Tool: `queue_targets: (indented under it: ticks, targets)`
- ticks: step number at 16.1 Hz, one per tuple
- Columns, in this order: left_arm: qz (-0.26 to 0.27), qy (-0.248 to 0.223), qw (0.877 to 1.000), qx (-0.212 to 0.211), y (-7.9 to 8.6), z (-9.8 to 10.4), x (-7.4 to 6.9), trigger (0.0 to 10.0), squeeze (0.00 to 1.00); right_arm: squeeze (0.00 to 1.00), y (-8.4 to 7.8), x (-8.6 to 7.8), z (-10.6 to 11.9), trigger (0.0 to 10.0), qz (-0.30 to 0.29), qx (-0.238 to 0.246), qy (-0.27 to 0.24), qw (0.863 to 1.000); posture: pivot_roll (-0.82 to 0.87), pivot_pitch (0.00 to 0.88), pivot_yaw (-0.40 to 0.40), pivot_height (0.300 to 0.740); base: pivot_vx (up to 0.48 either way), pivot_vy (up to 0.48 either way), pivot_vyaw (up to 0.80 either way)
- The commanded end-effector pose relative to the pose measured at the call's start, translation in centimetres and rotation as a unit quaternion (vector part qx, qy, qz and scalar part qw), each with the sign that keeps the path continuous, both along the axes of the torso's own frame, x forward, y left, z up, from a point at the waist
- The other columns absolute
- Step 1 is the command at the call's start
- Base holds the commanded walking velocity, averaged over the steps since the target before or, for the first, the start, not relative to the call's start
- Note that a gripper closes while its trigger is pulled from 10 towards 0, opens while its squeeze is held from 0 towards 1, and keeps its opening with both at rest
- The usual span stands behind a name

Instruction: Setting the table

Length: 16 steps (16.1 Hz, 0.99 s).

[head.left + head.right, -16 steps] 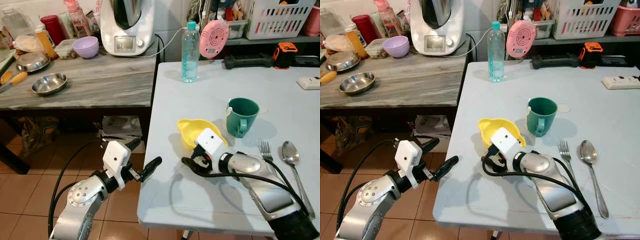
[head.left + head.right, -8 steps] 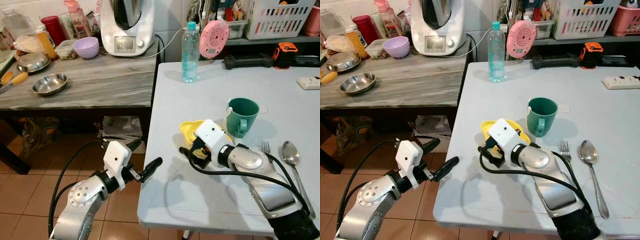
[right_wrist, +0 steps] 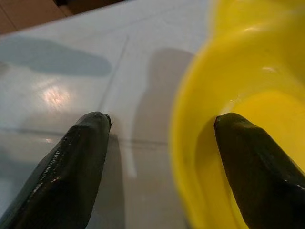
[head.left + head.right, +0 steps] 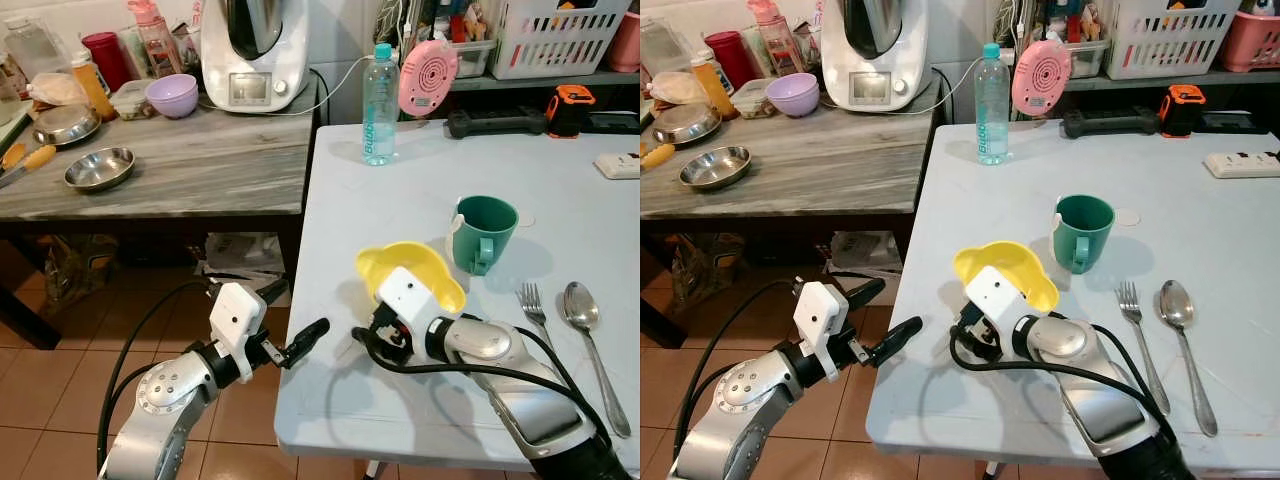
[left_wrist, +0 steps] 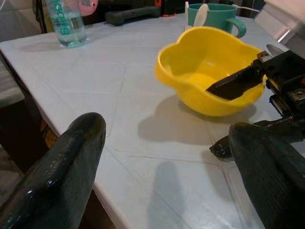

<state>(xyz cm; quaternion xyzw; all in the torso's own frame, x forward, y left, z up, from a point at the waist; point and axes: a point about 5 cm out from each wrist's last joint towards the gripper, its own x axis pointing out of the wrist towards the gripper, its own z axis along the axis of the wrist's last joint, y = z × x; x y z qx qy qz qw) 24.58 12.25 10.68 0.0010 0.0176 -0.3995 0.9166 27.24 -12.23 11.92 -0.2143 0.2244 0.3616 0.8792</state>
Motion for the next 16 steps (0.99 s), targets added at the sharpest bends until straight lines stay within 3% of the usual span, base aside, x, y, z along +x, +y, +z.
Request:
queue_targets:
  ticks: [1,16]
  targets:
    - [-0.002,-0.002,1.000,0.002,0.1,0.2,-0.1,10.0,0.00,0.00,0.2,-0.2,0.4,0.0,0.001,0.001,-0.007,1.000,-0.09,0.000,0.095,0.740,0.000,0.000,0.00]
    - [-0.001,0.004,1.000,0.006,0.1,0.0,0.1,10.0,0.00,0.00,-1.1,0.3,1.3,0.0,-0.007,-0.023,-0.030,0.999,-0.09,0.000,0.097,0.740,0.000,0.000,0.00]
